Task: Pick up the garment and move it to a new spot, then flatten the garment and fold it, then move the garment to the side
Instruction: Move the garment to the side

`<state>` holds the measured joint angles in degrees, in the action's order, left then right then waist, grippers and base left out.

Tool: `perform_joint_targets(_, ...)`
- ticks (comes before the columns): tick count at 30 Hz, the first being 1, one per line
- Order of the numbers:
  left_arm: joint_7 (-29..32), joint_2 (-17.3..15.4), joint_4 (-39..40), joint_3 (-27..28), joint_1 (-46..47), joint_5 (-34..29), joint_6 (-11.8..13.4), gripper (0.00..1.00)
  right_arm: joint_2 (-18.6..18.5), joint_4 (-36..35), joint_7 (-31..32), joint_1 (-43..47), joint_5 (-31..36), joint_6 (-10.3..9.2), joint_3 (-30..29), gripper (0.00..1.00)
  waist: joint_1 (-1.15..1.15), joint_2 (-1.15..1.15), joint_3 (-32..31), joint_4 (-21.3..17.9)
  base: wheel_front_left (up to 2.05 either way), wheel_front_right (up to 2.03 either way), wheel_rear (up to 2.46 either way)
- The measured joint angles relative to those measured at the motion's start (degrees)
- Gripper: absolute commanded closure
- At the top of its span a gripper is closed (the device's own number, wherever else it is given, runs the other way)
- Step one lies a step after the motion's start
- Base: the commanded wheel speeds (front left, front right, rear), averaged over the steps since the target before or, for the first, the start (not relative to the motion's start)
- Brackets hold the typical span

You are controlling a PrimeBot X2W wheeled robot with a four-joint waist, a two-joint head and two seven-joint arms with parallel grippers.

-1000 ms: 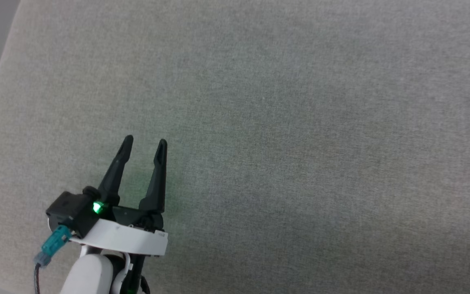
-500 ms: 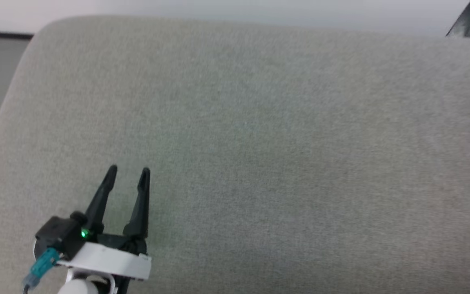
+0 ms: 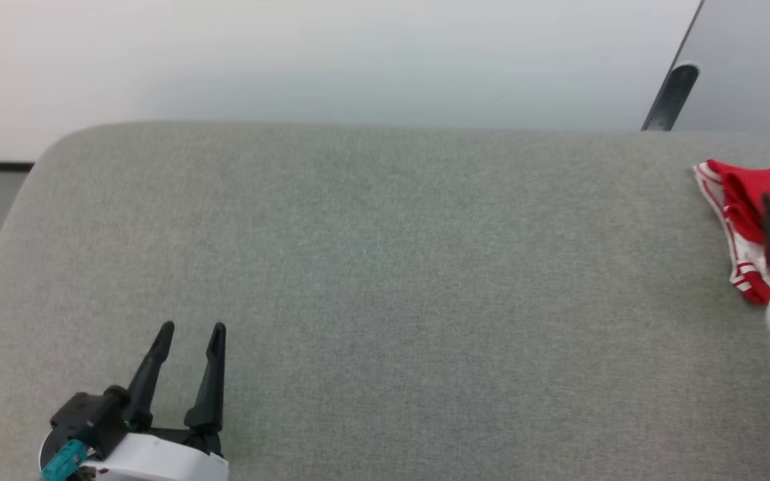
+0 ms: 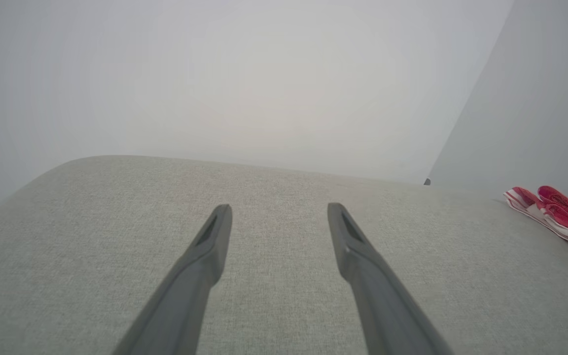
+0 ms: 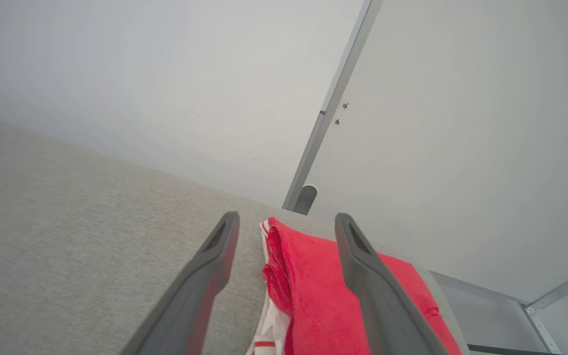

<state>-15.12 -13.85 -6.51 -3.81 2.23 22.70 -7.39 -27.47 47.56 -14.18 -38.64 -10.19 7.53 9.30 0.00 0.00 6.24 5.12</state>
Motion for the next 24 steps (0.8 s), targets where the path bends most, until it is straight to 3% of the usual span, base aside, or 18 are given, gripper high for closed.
perform_joint_targets(14,0.00,-0.70,-1.51,2.56,-2.71,-0.19,0.00,0.00,10.74,-25.21,-0.94,22.86,2.40,0.00,-9.15,0.00,0.00,0.00,-4.73,-1.53,0.00,0.00,0.00)
perform_joint_targets(24,0.00,-0.75,-0.02,3.82,-4.93,-0.02,0.00,0.00,15.79,-32.61,-0.93,32.23,4.21,0.00,-10.83,0.00,0.00,0.00,-5.70,-1.73,0.00,0.00,0.00)
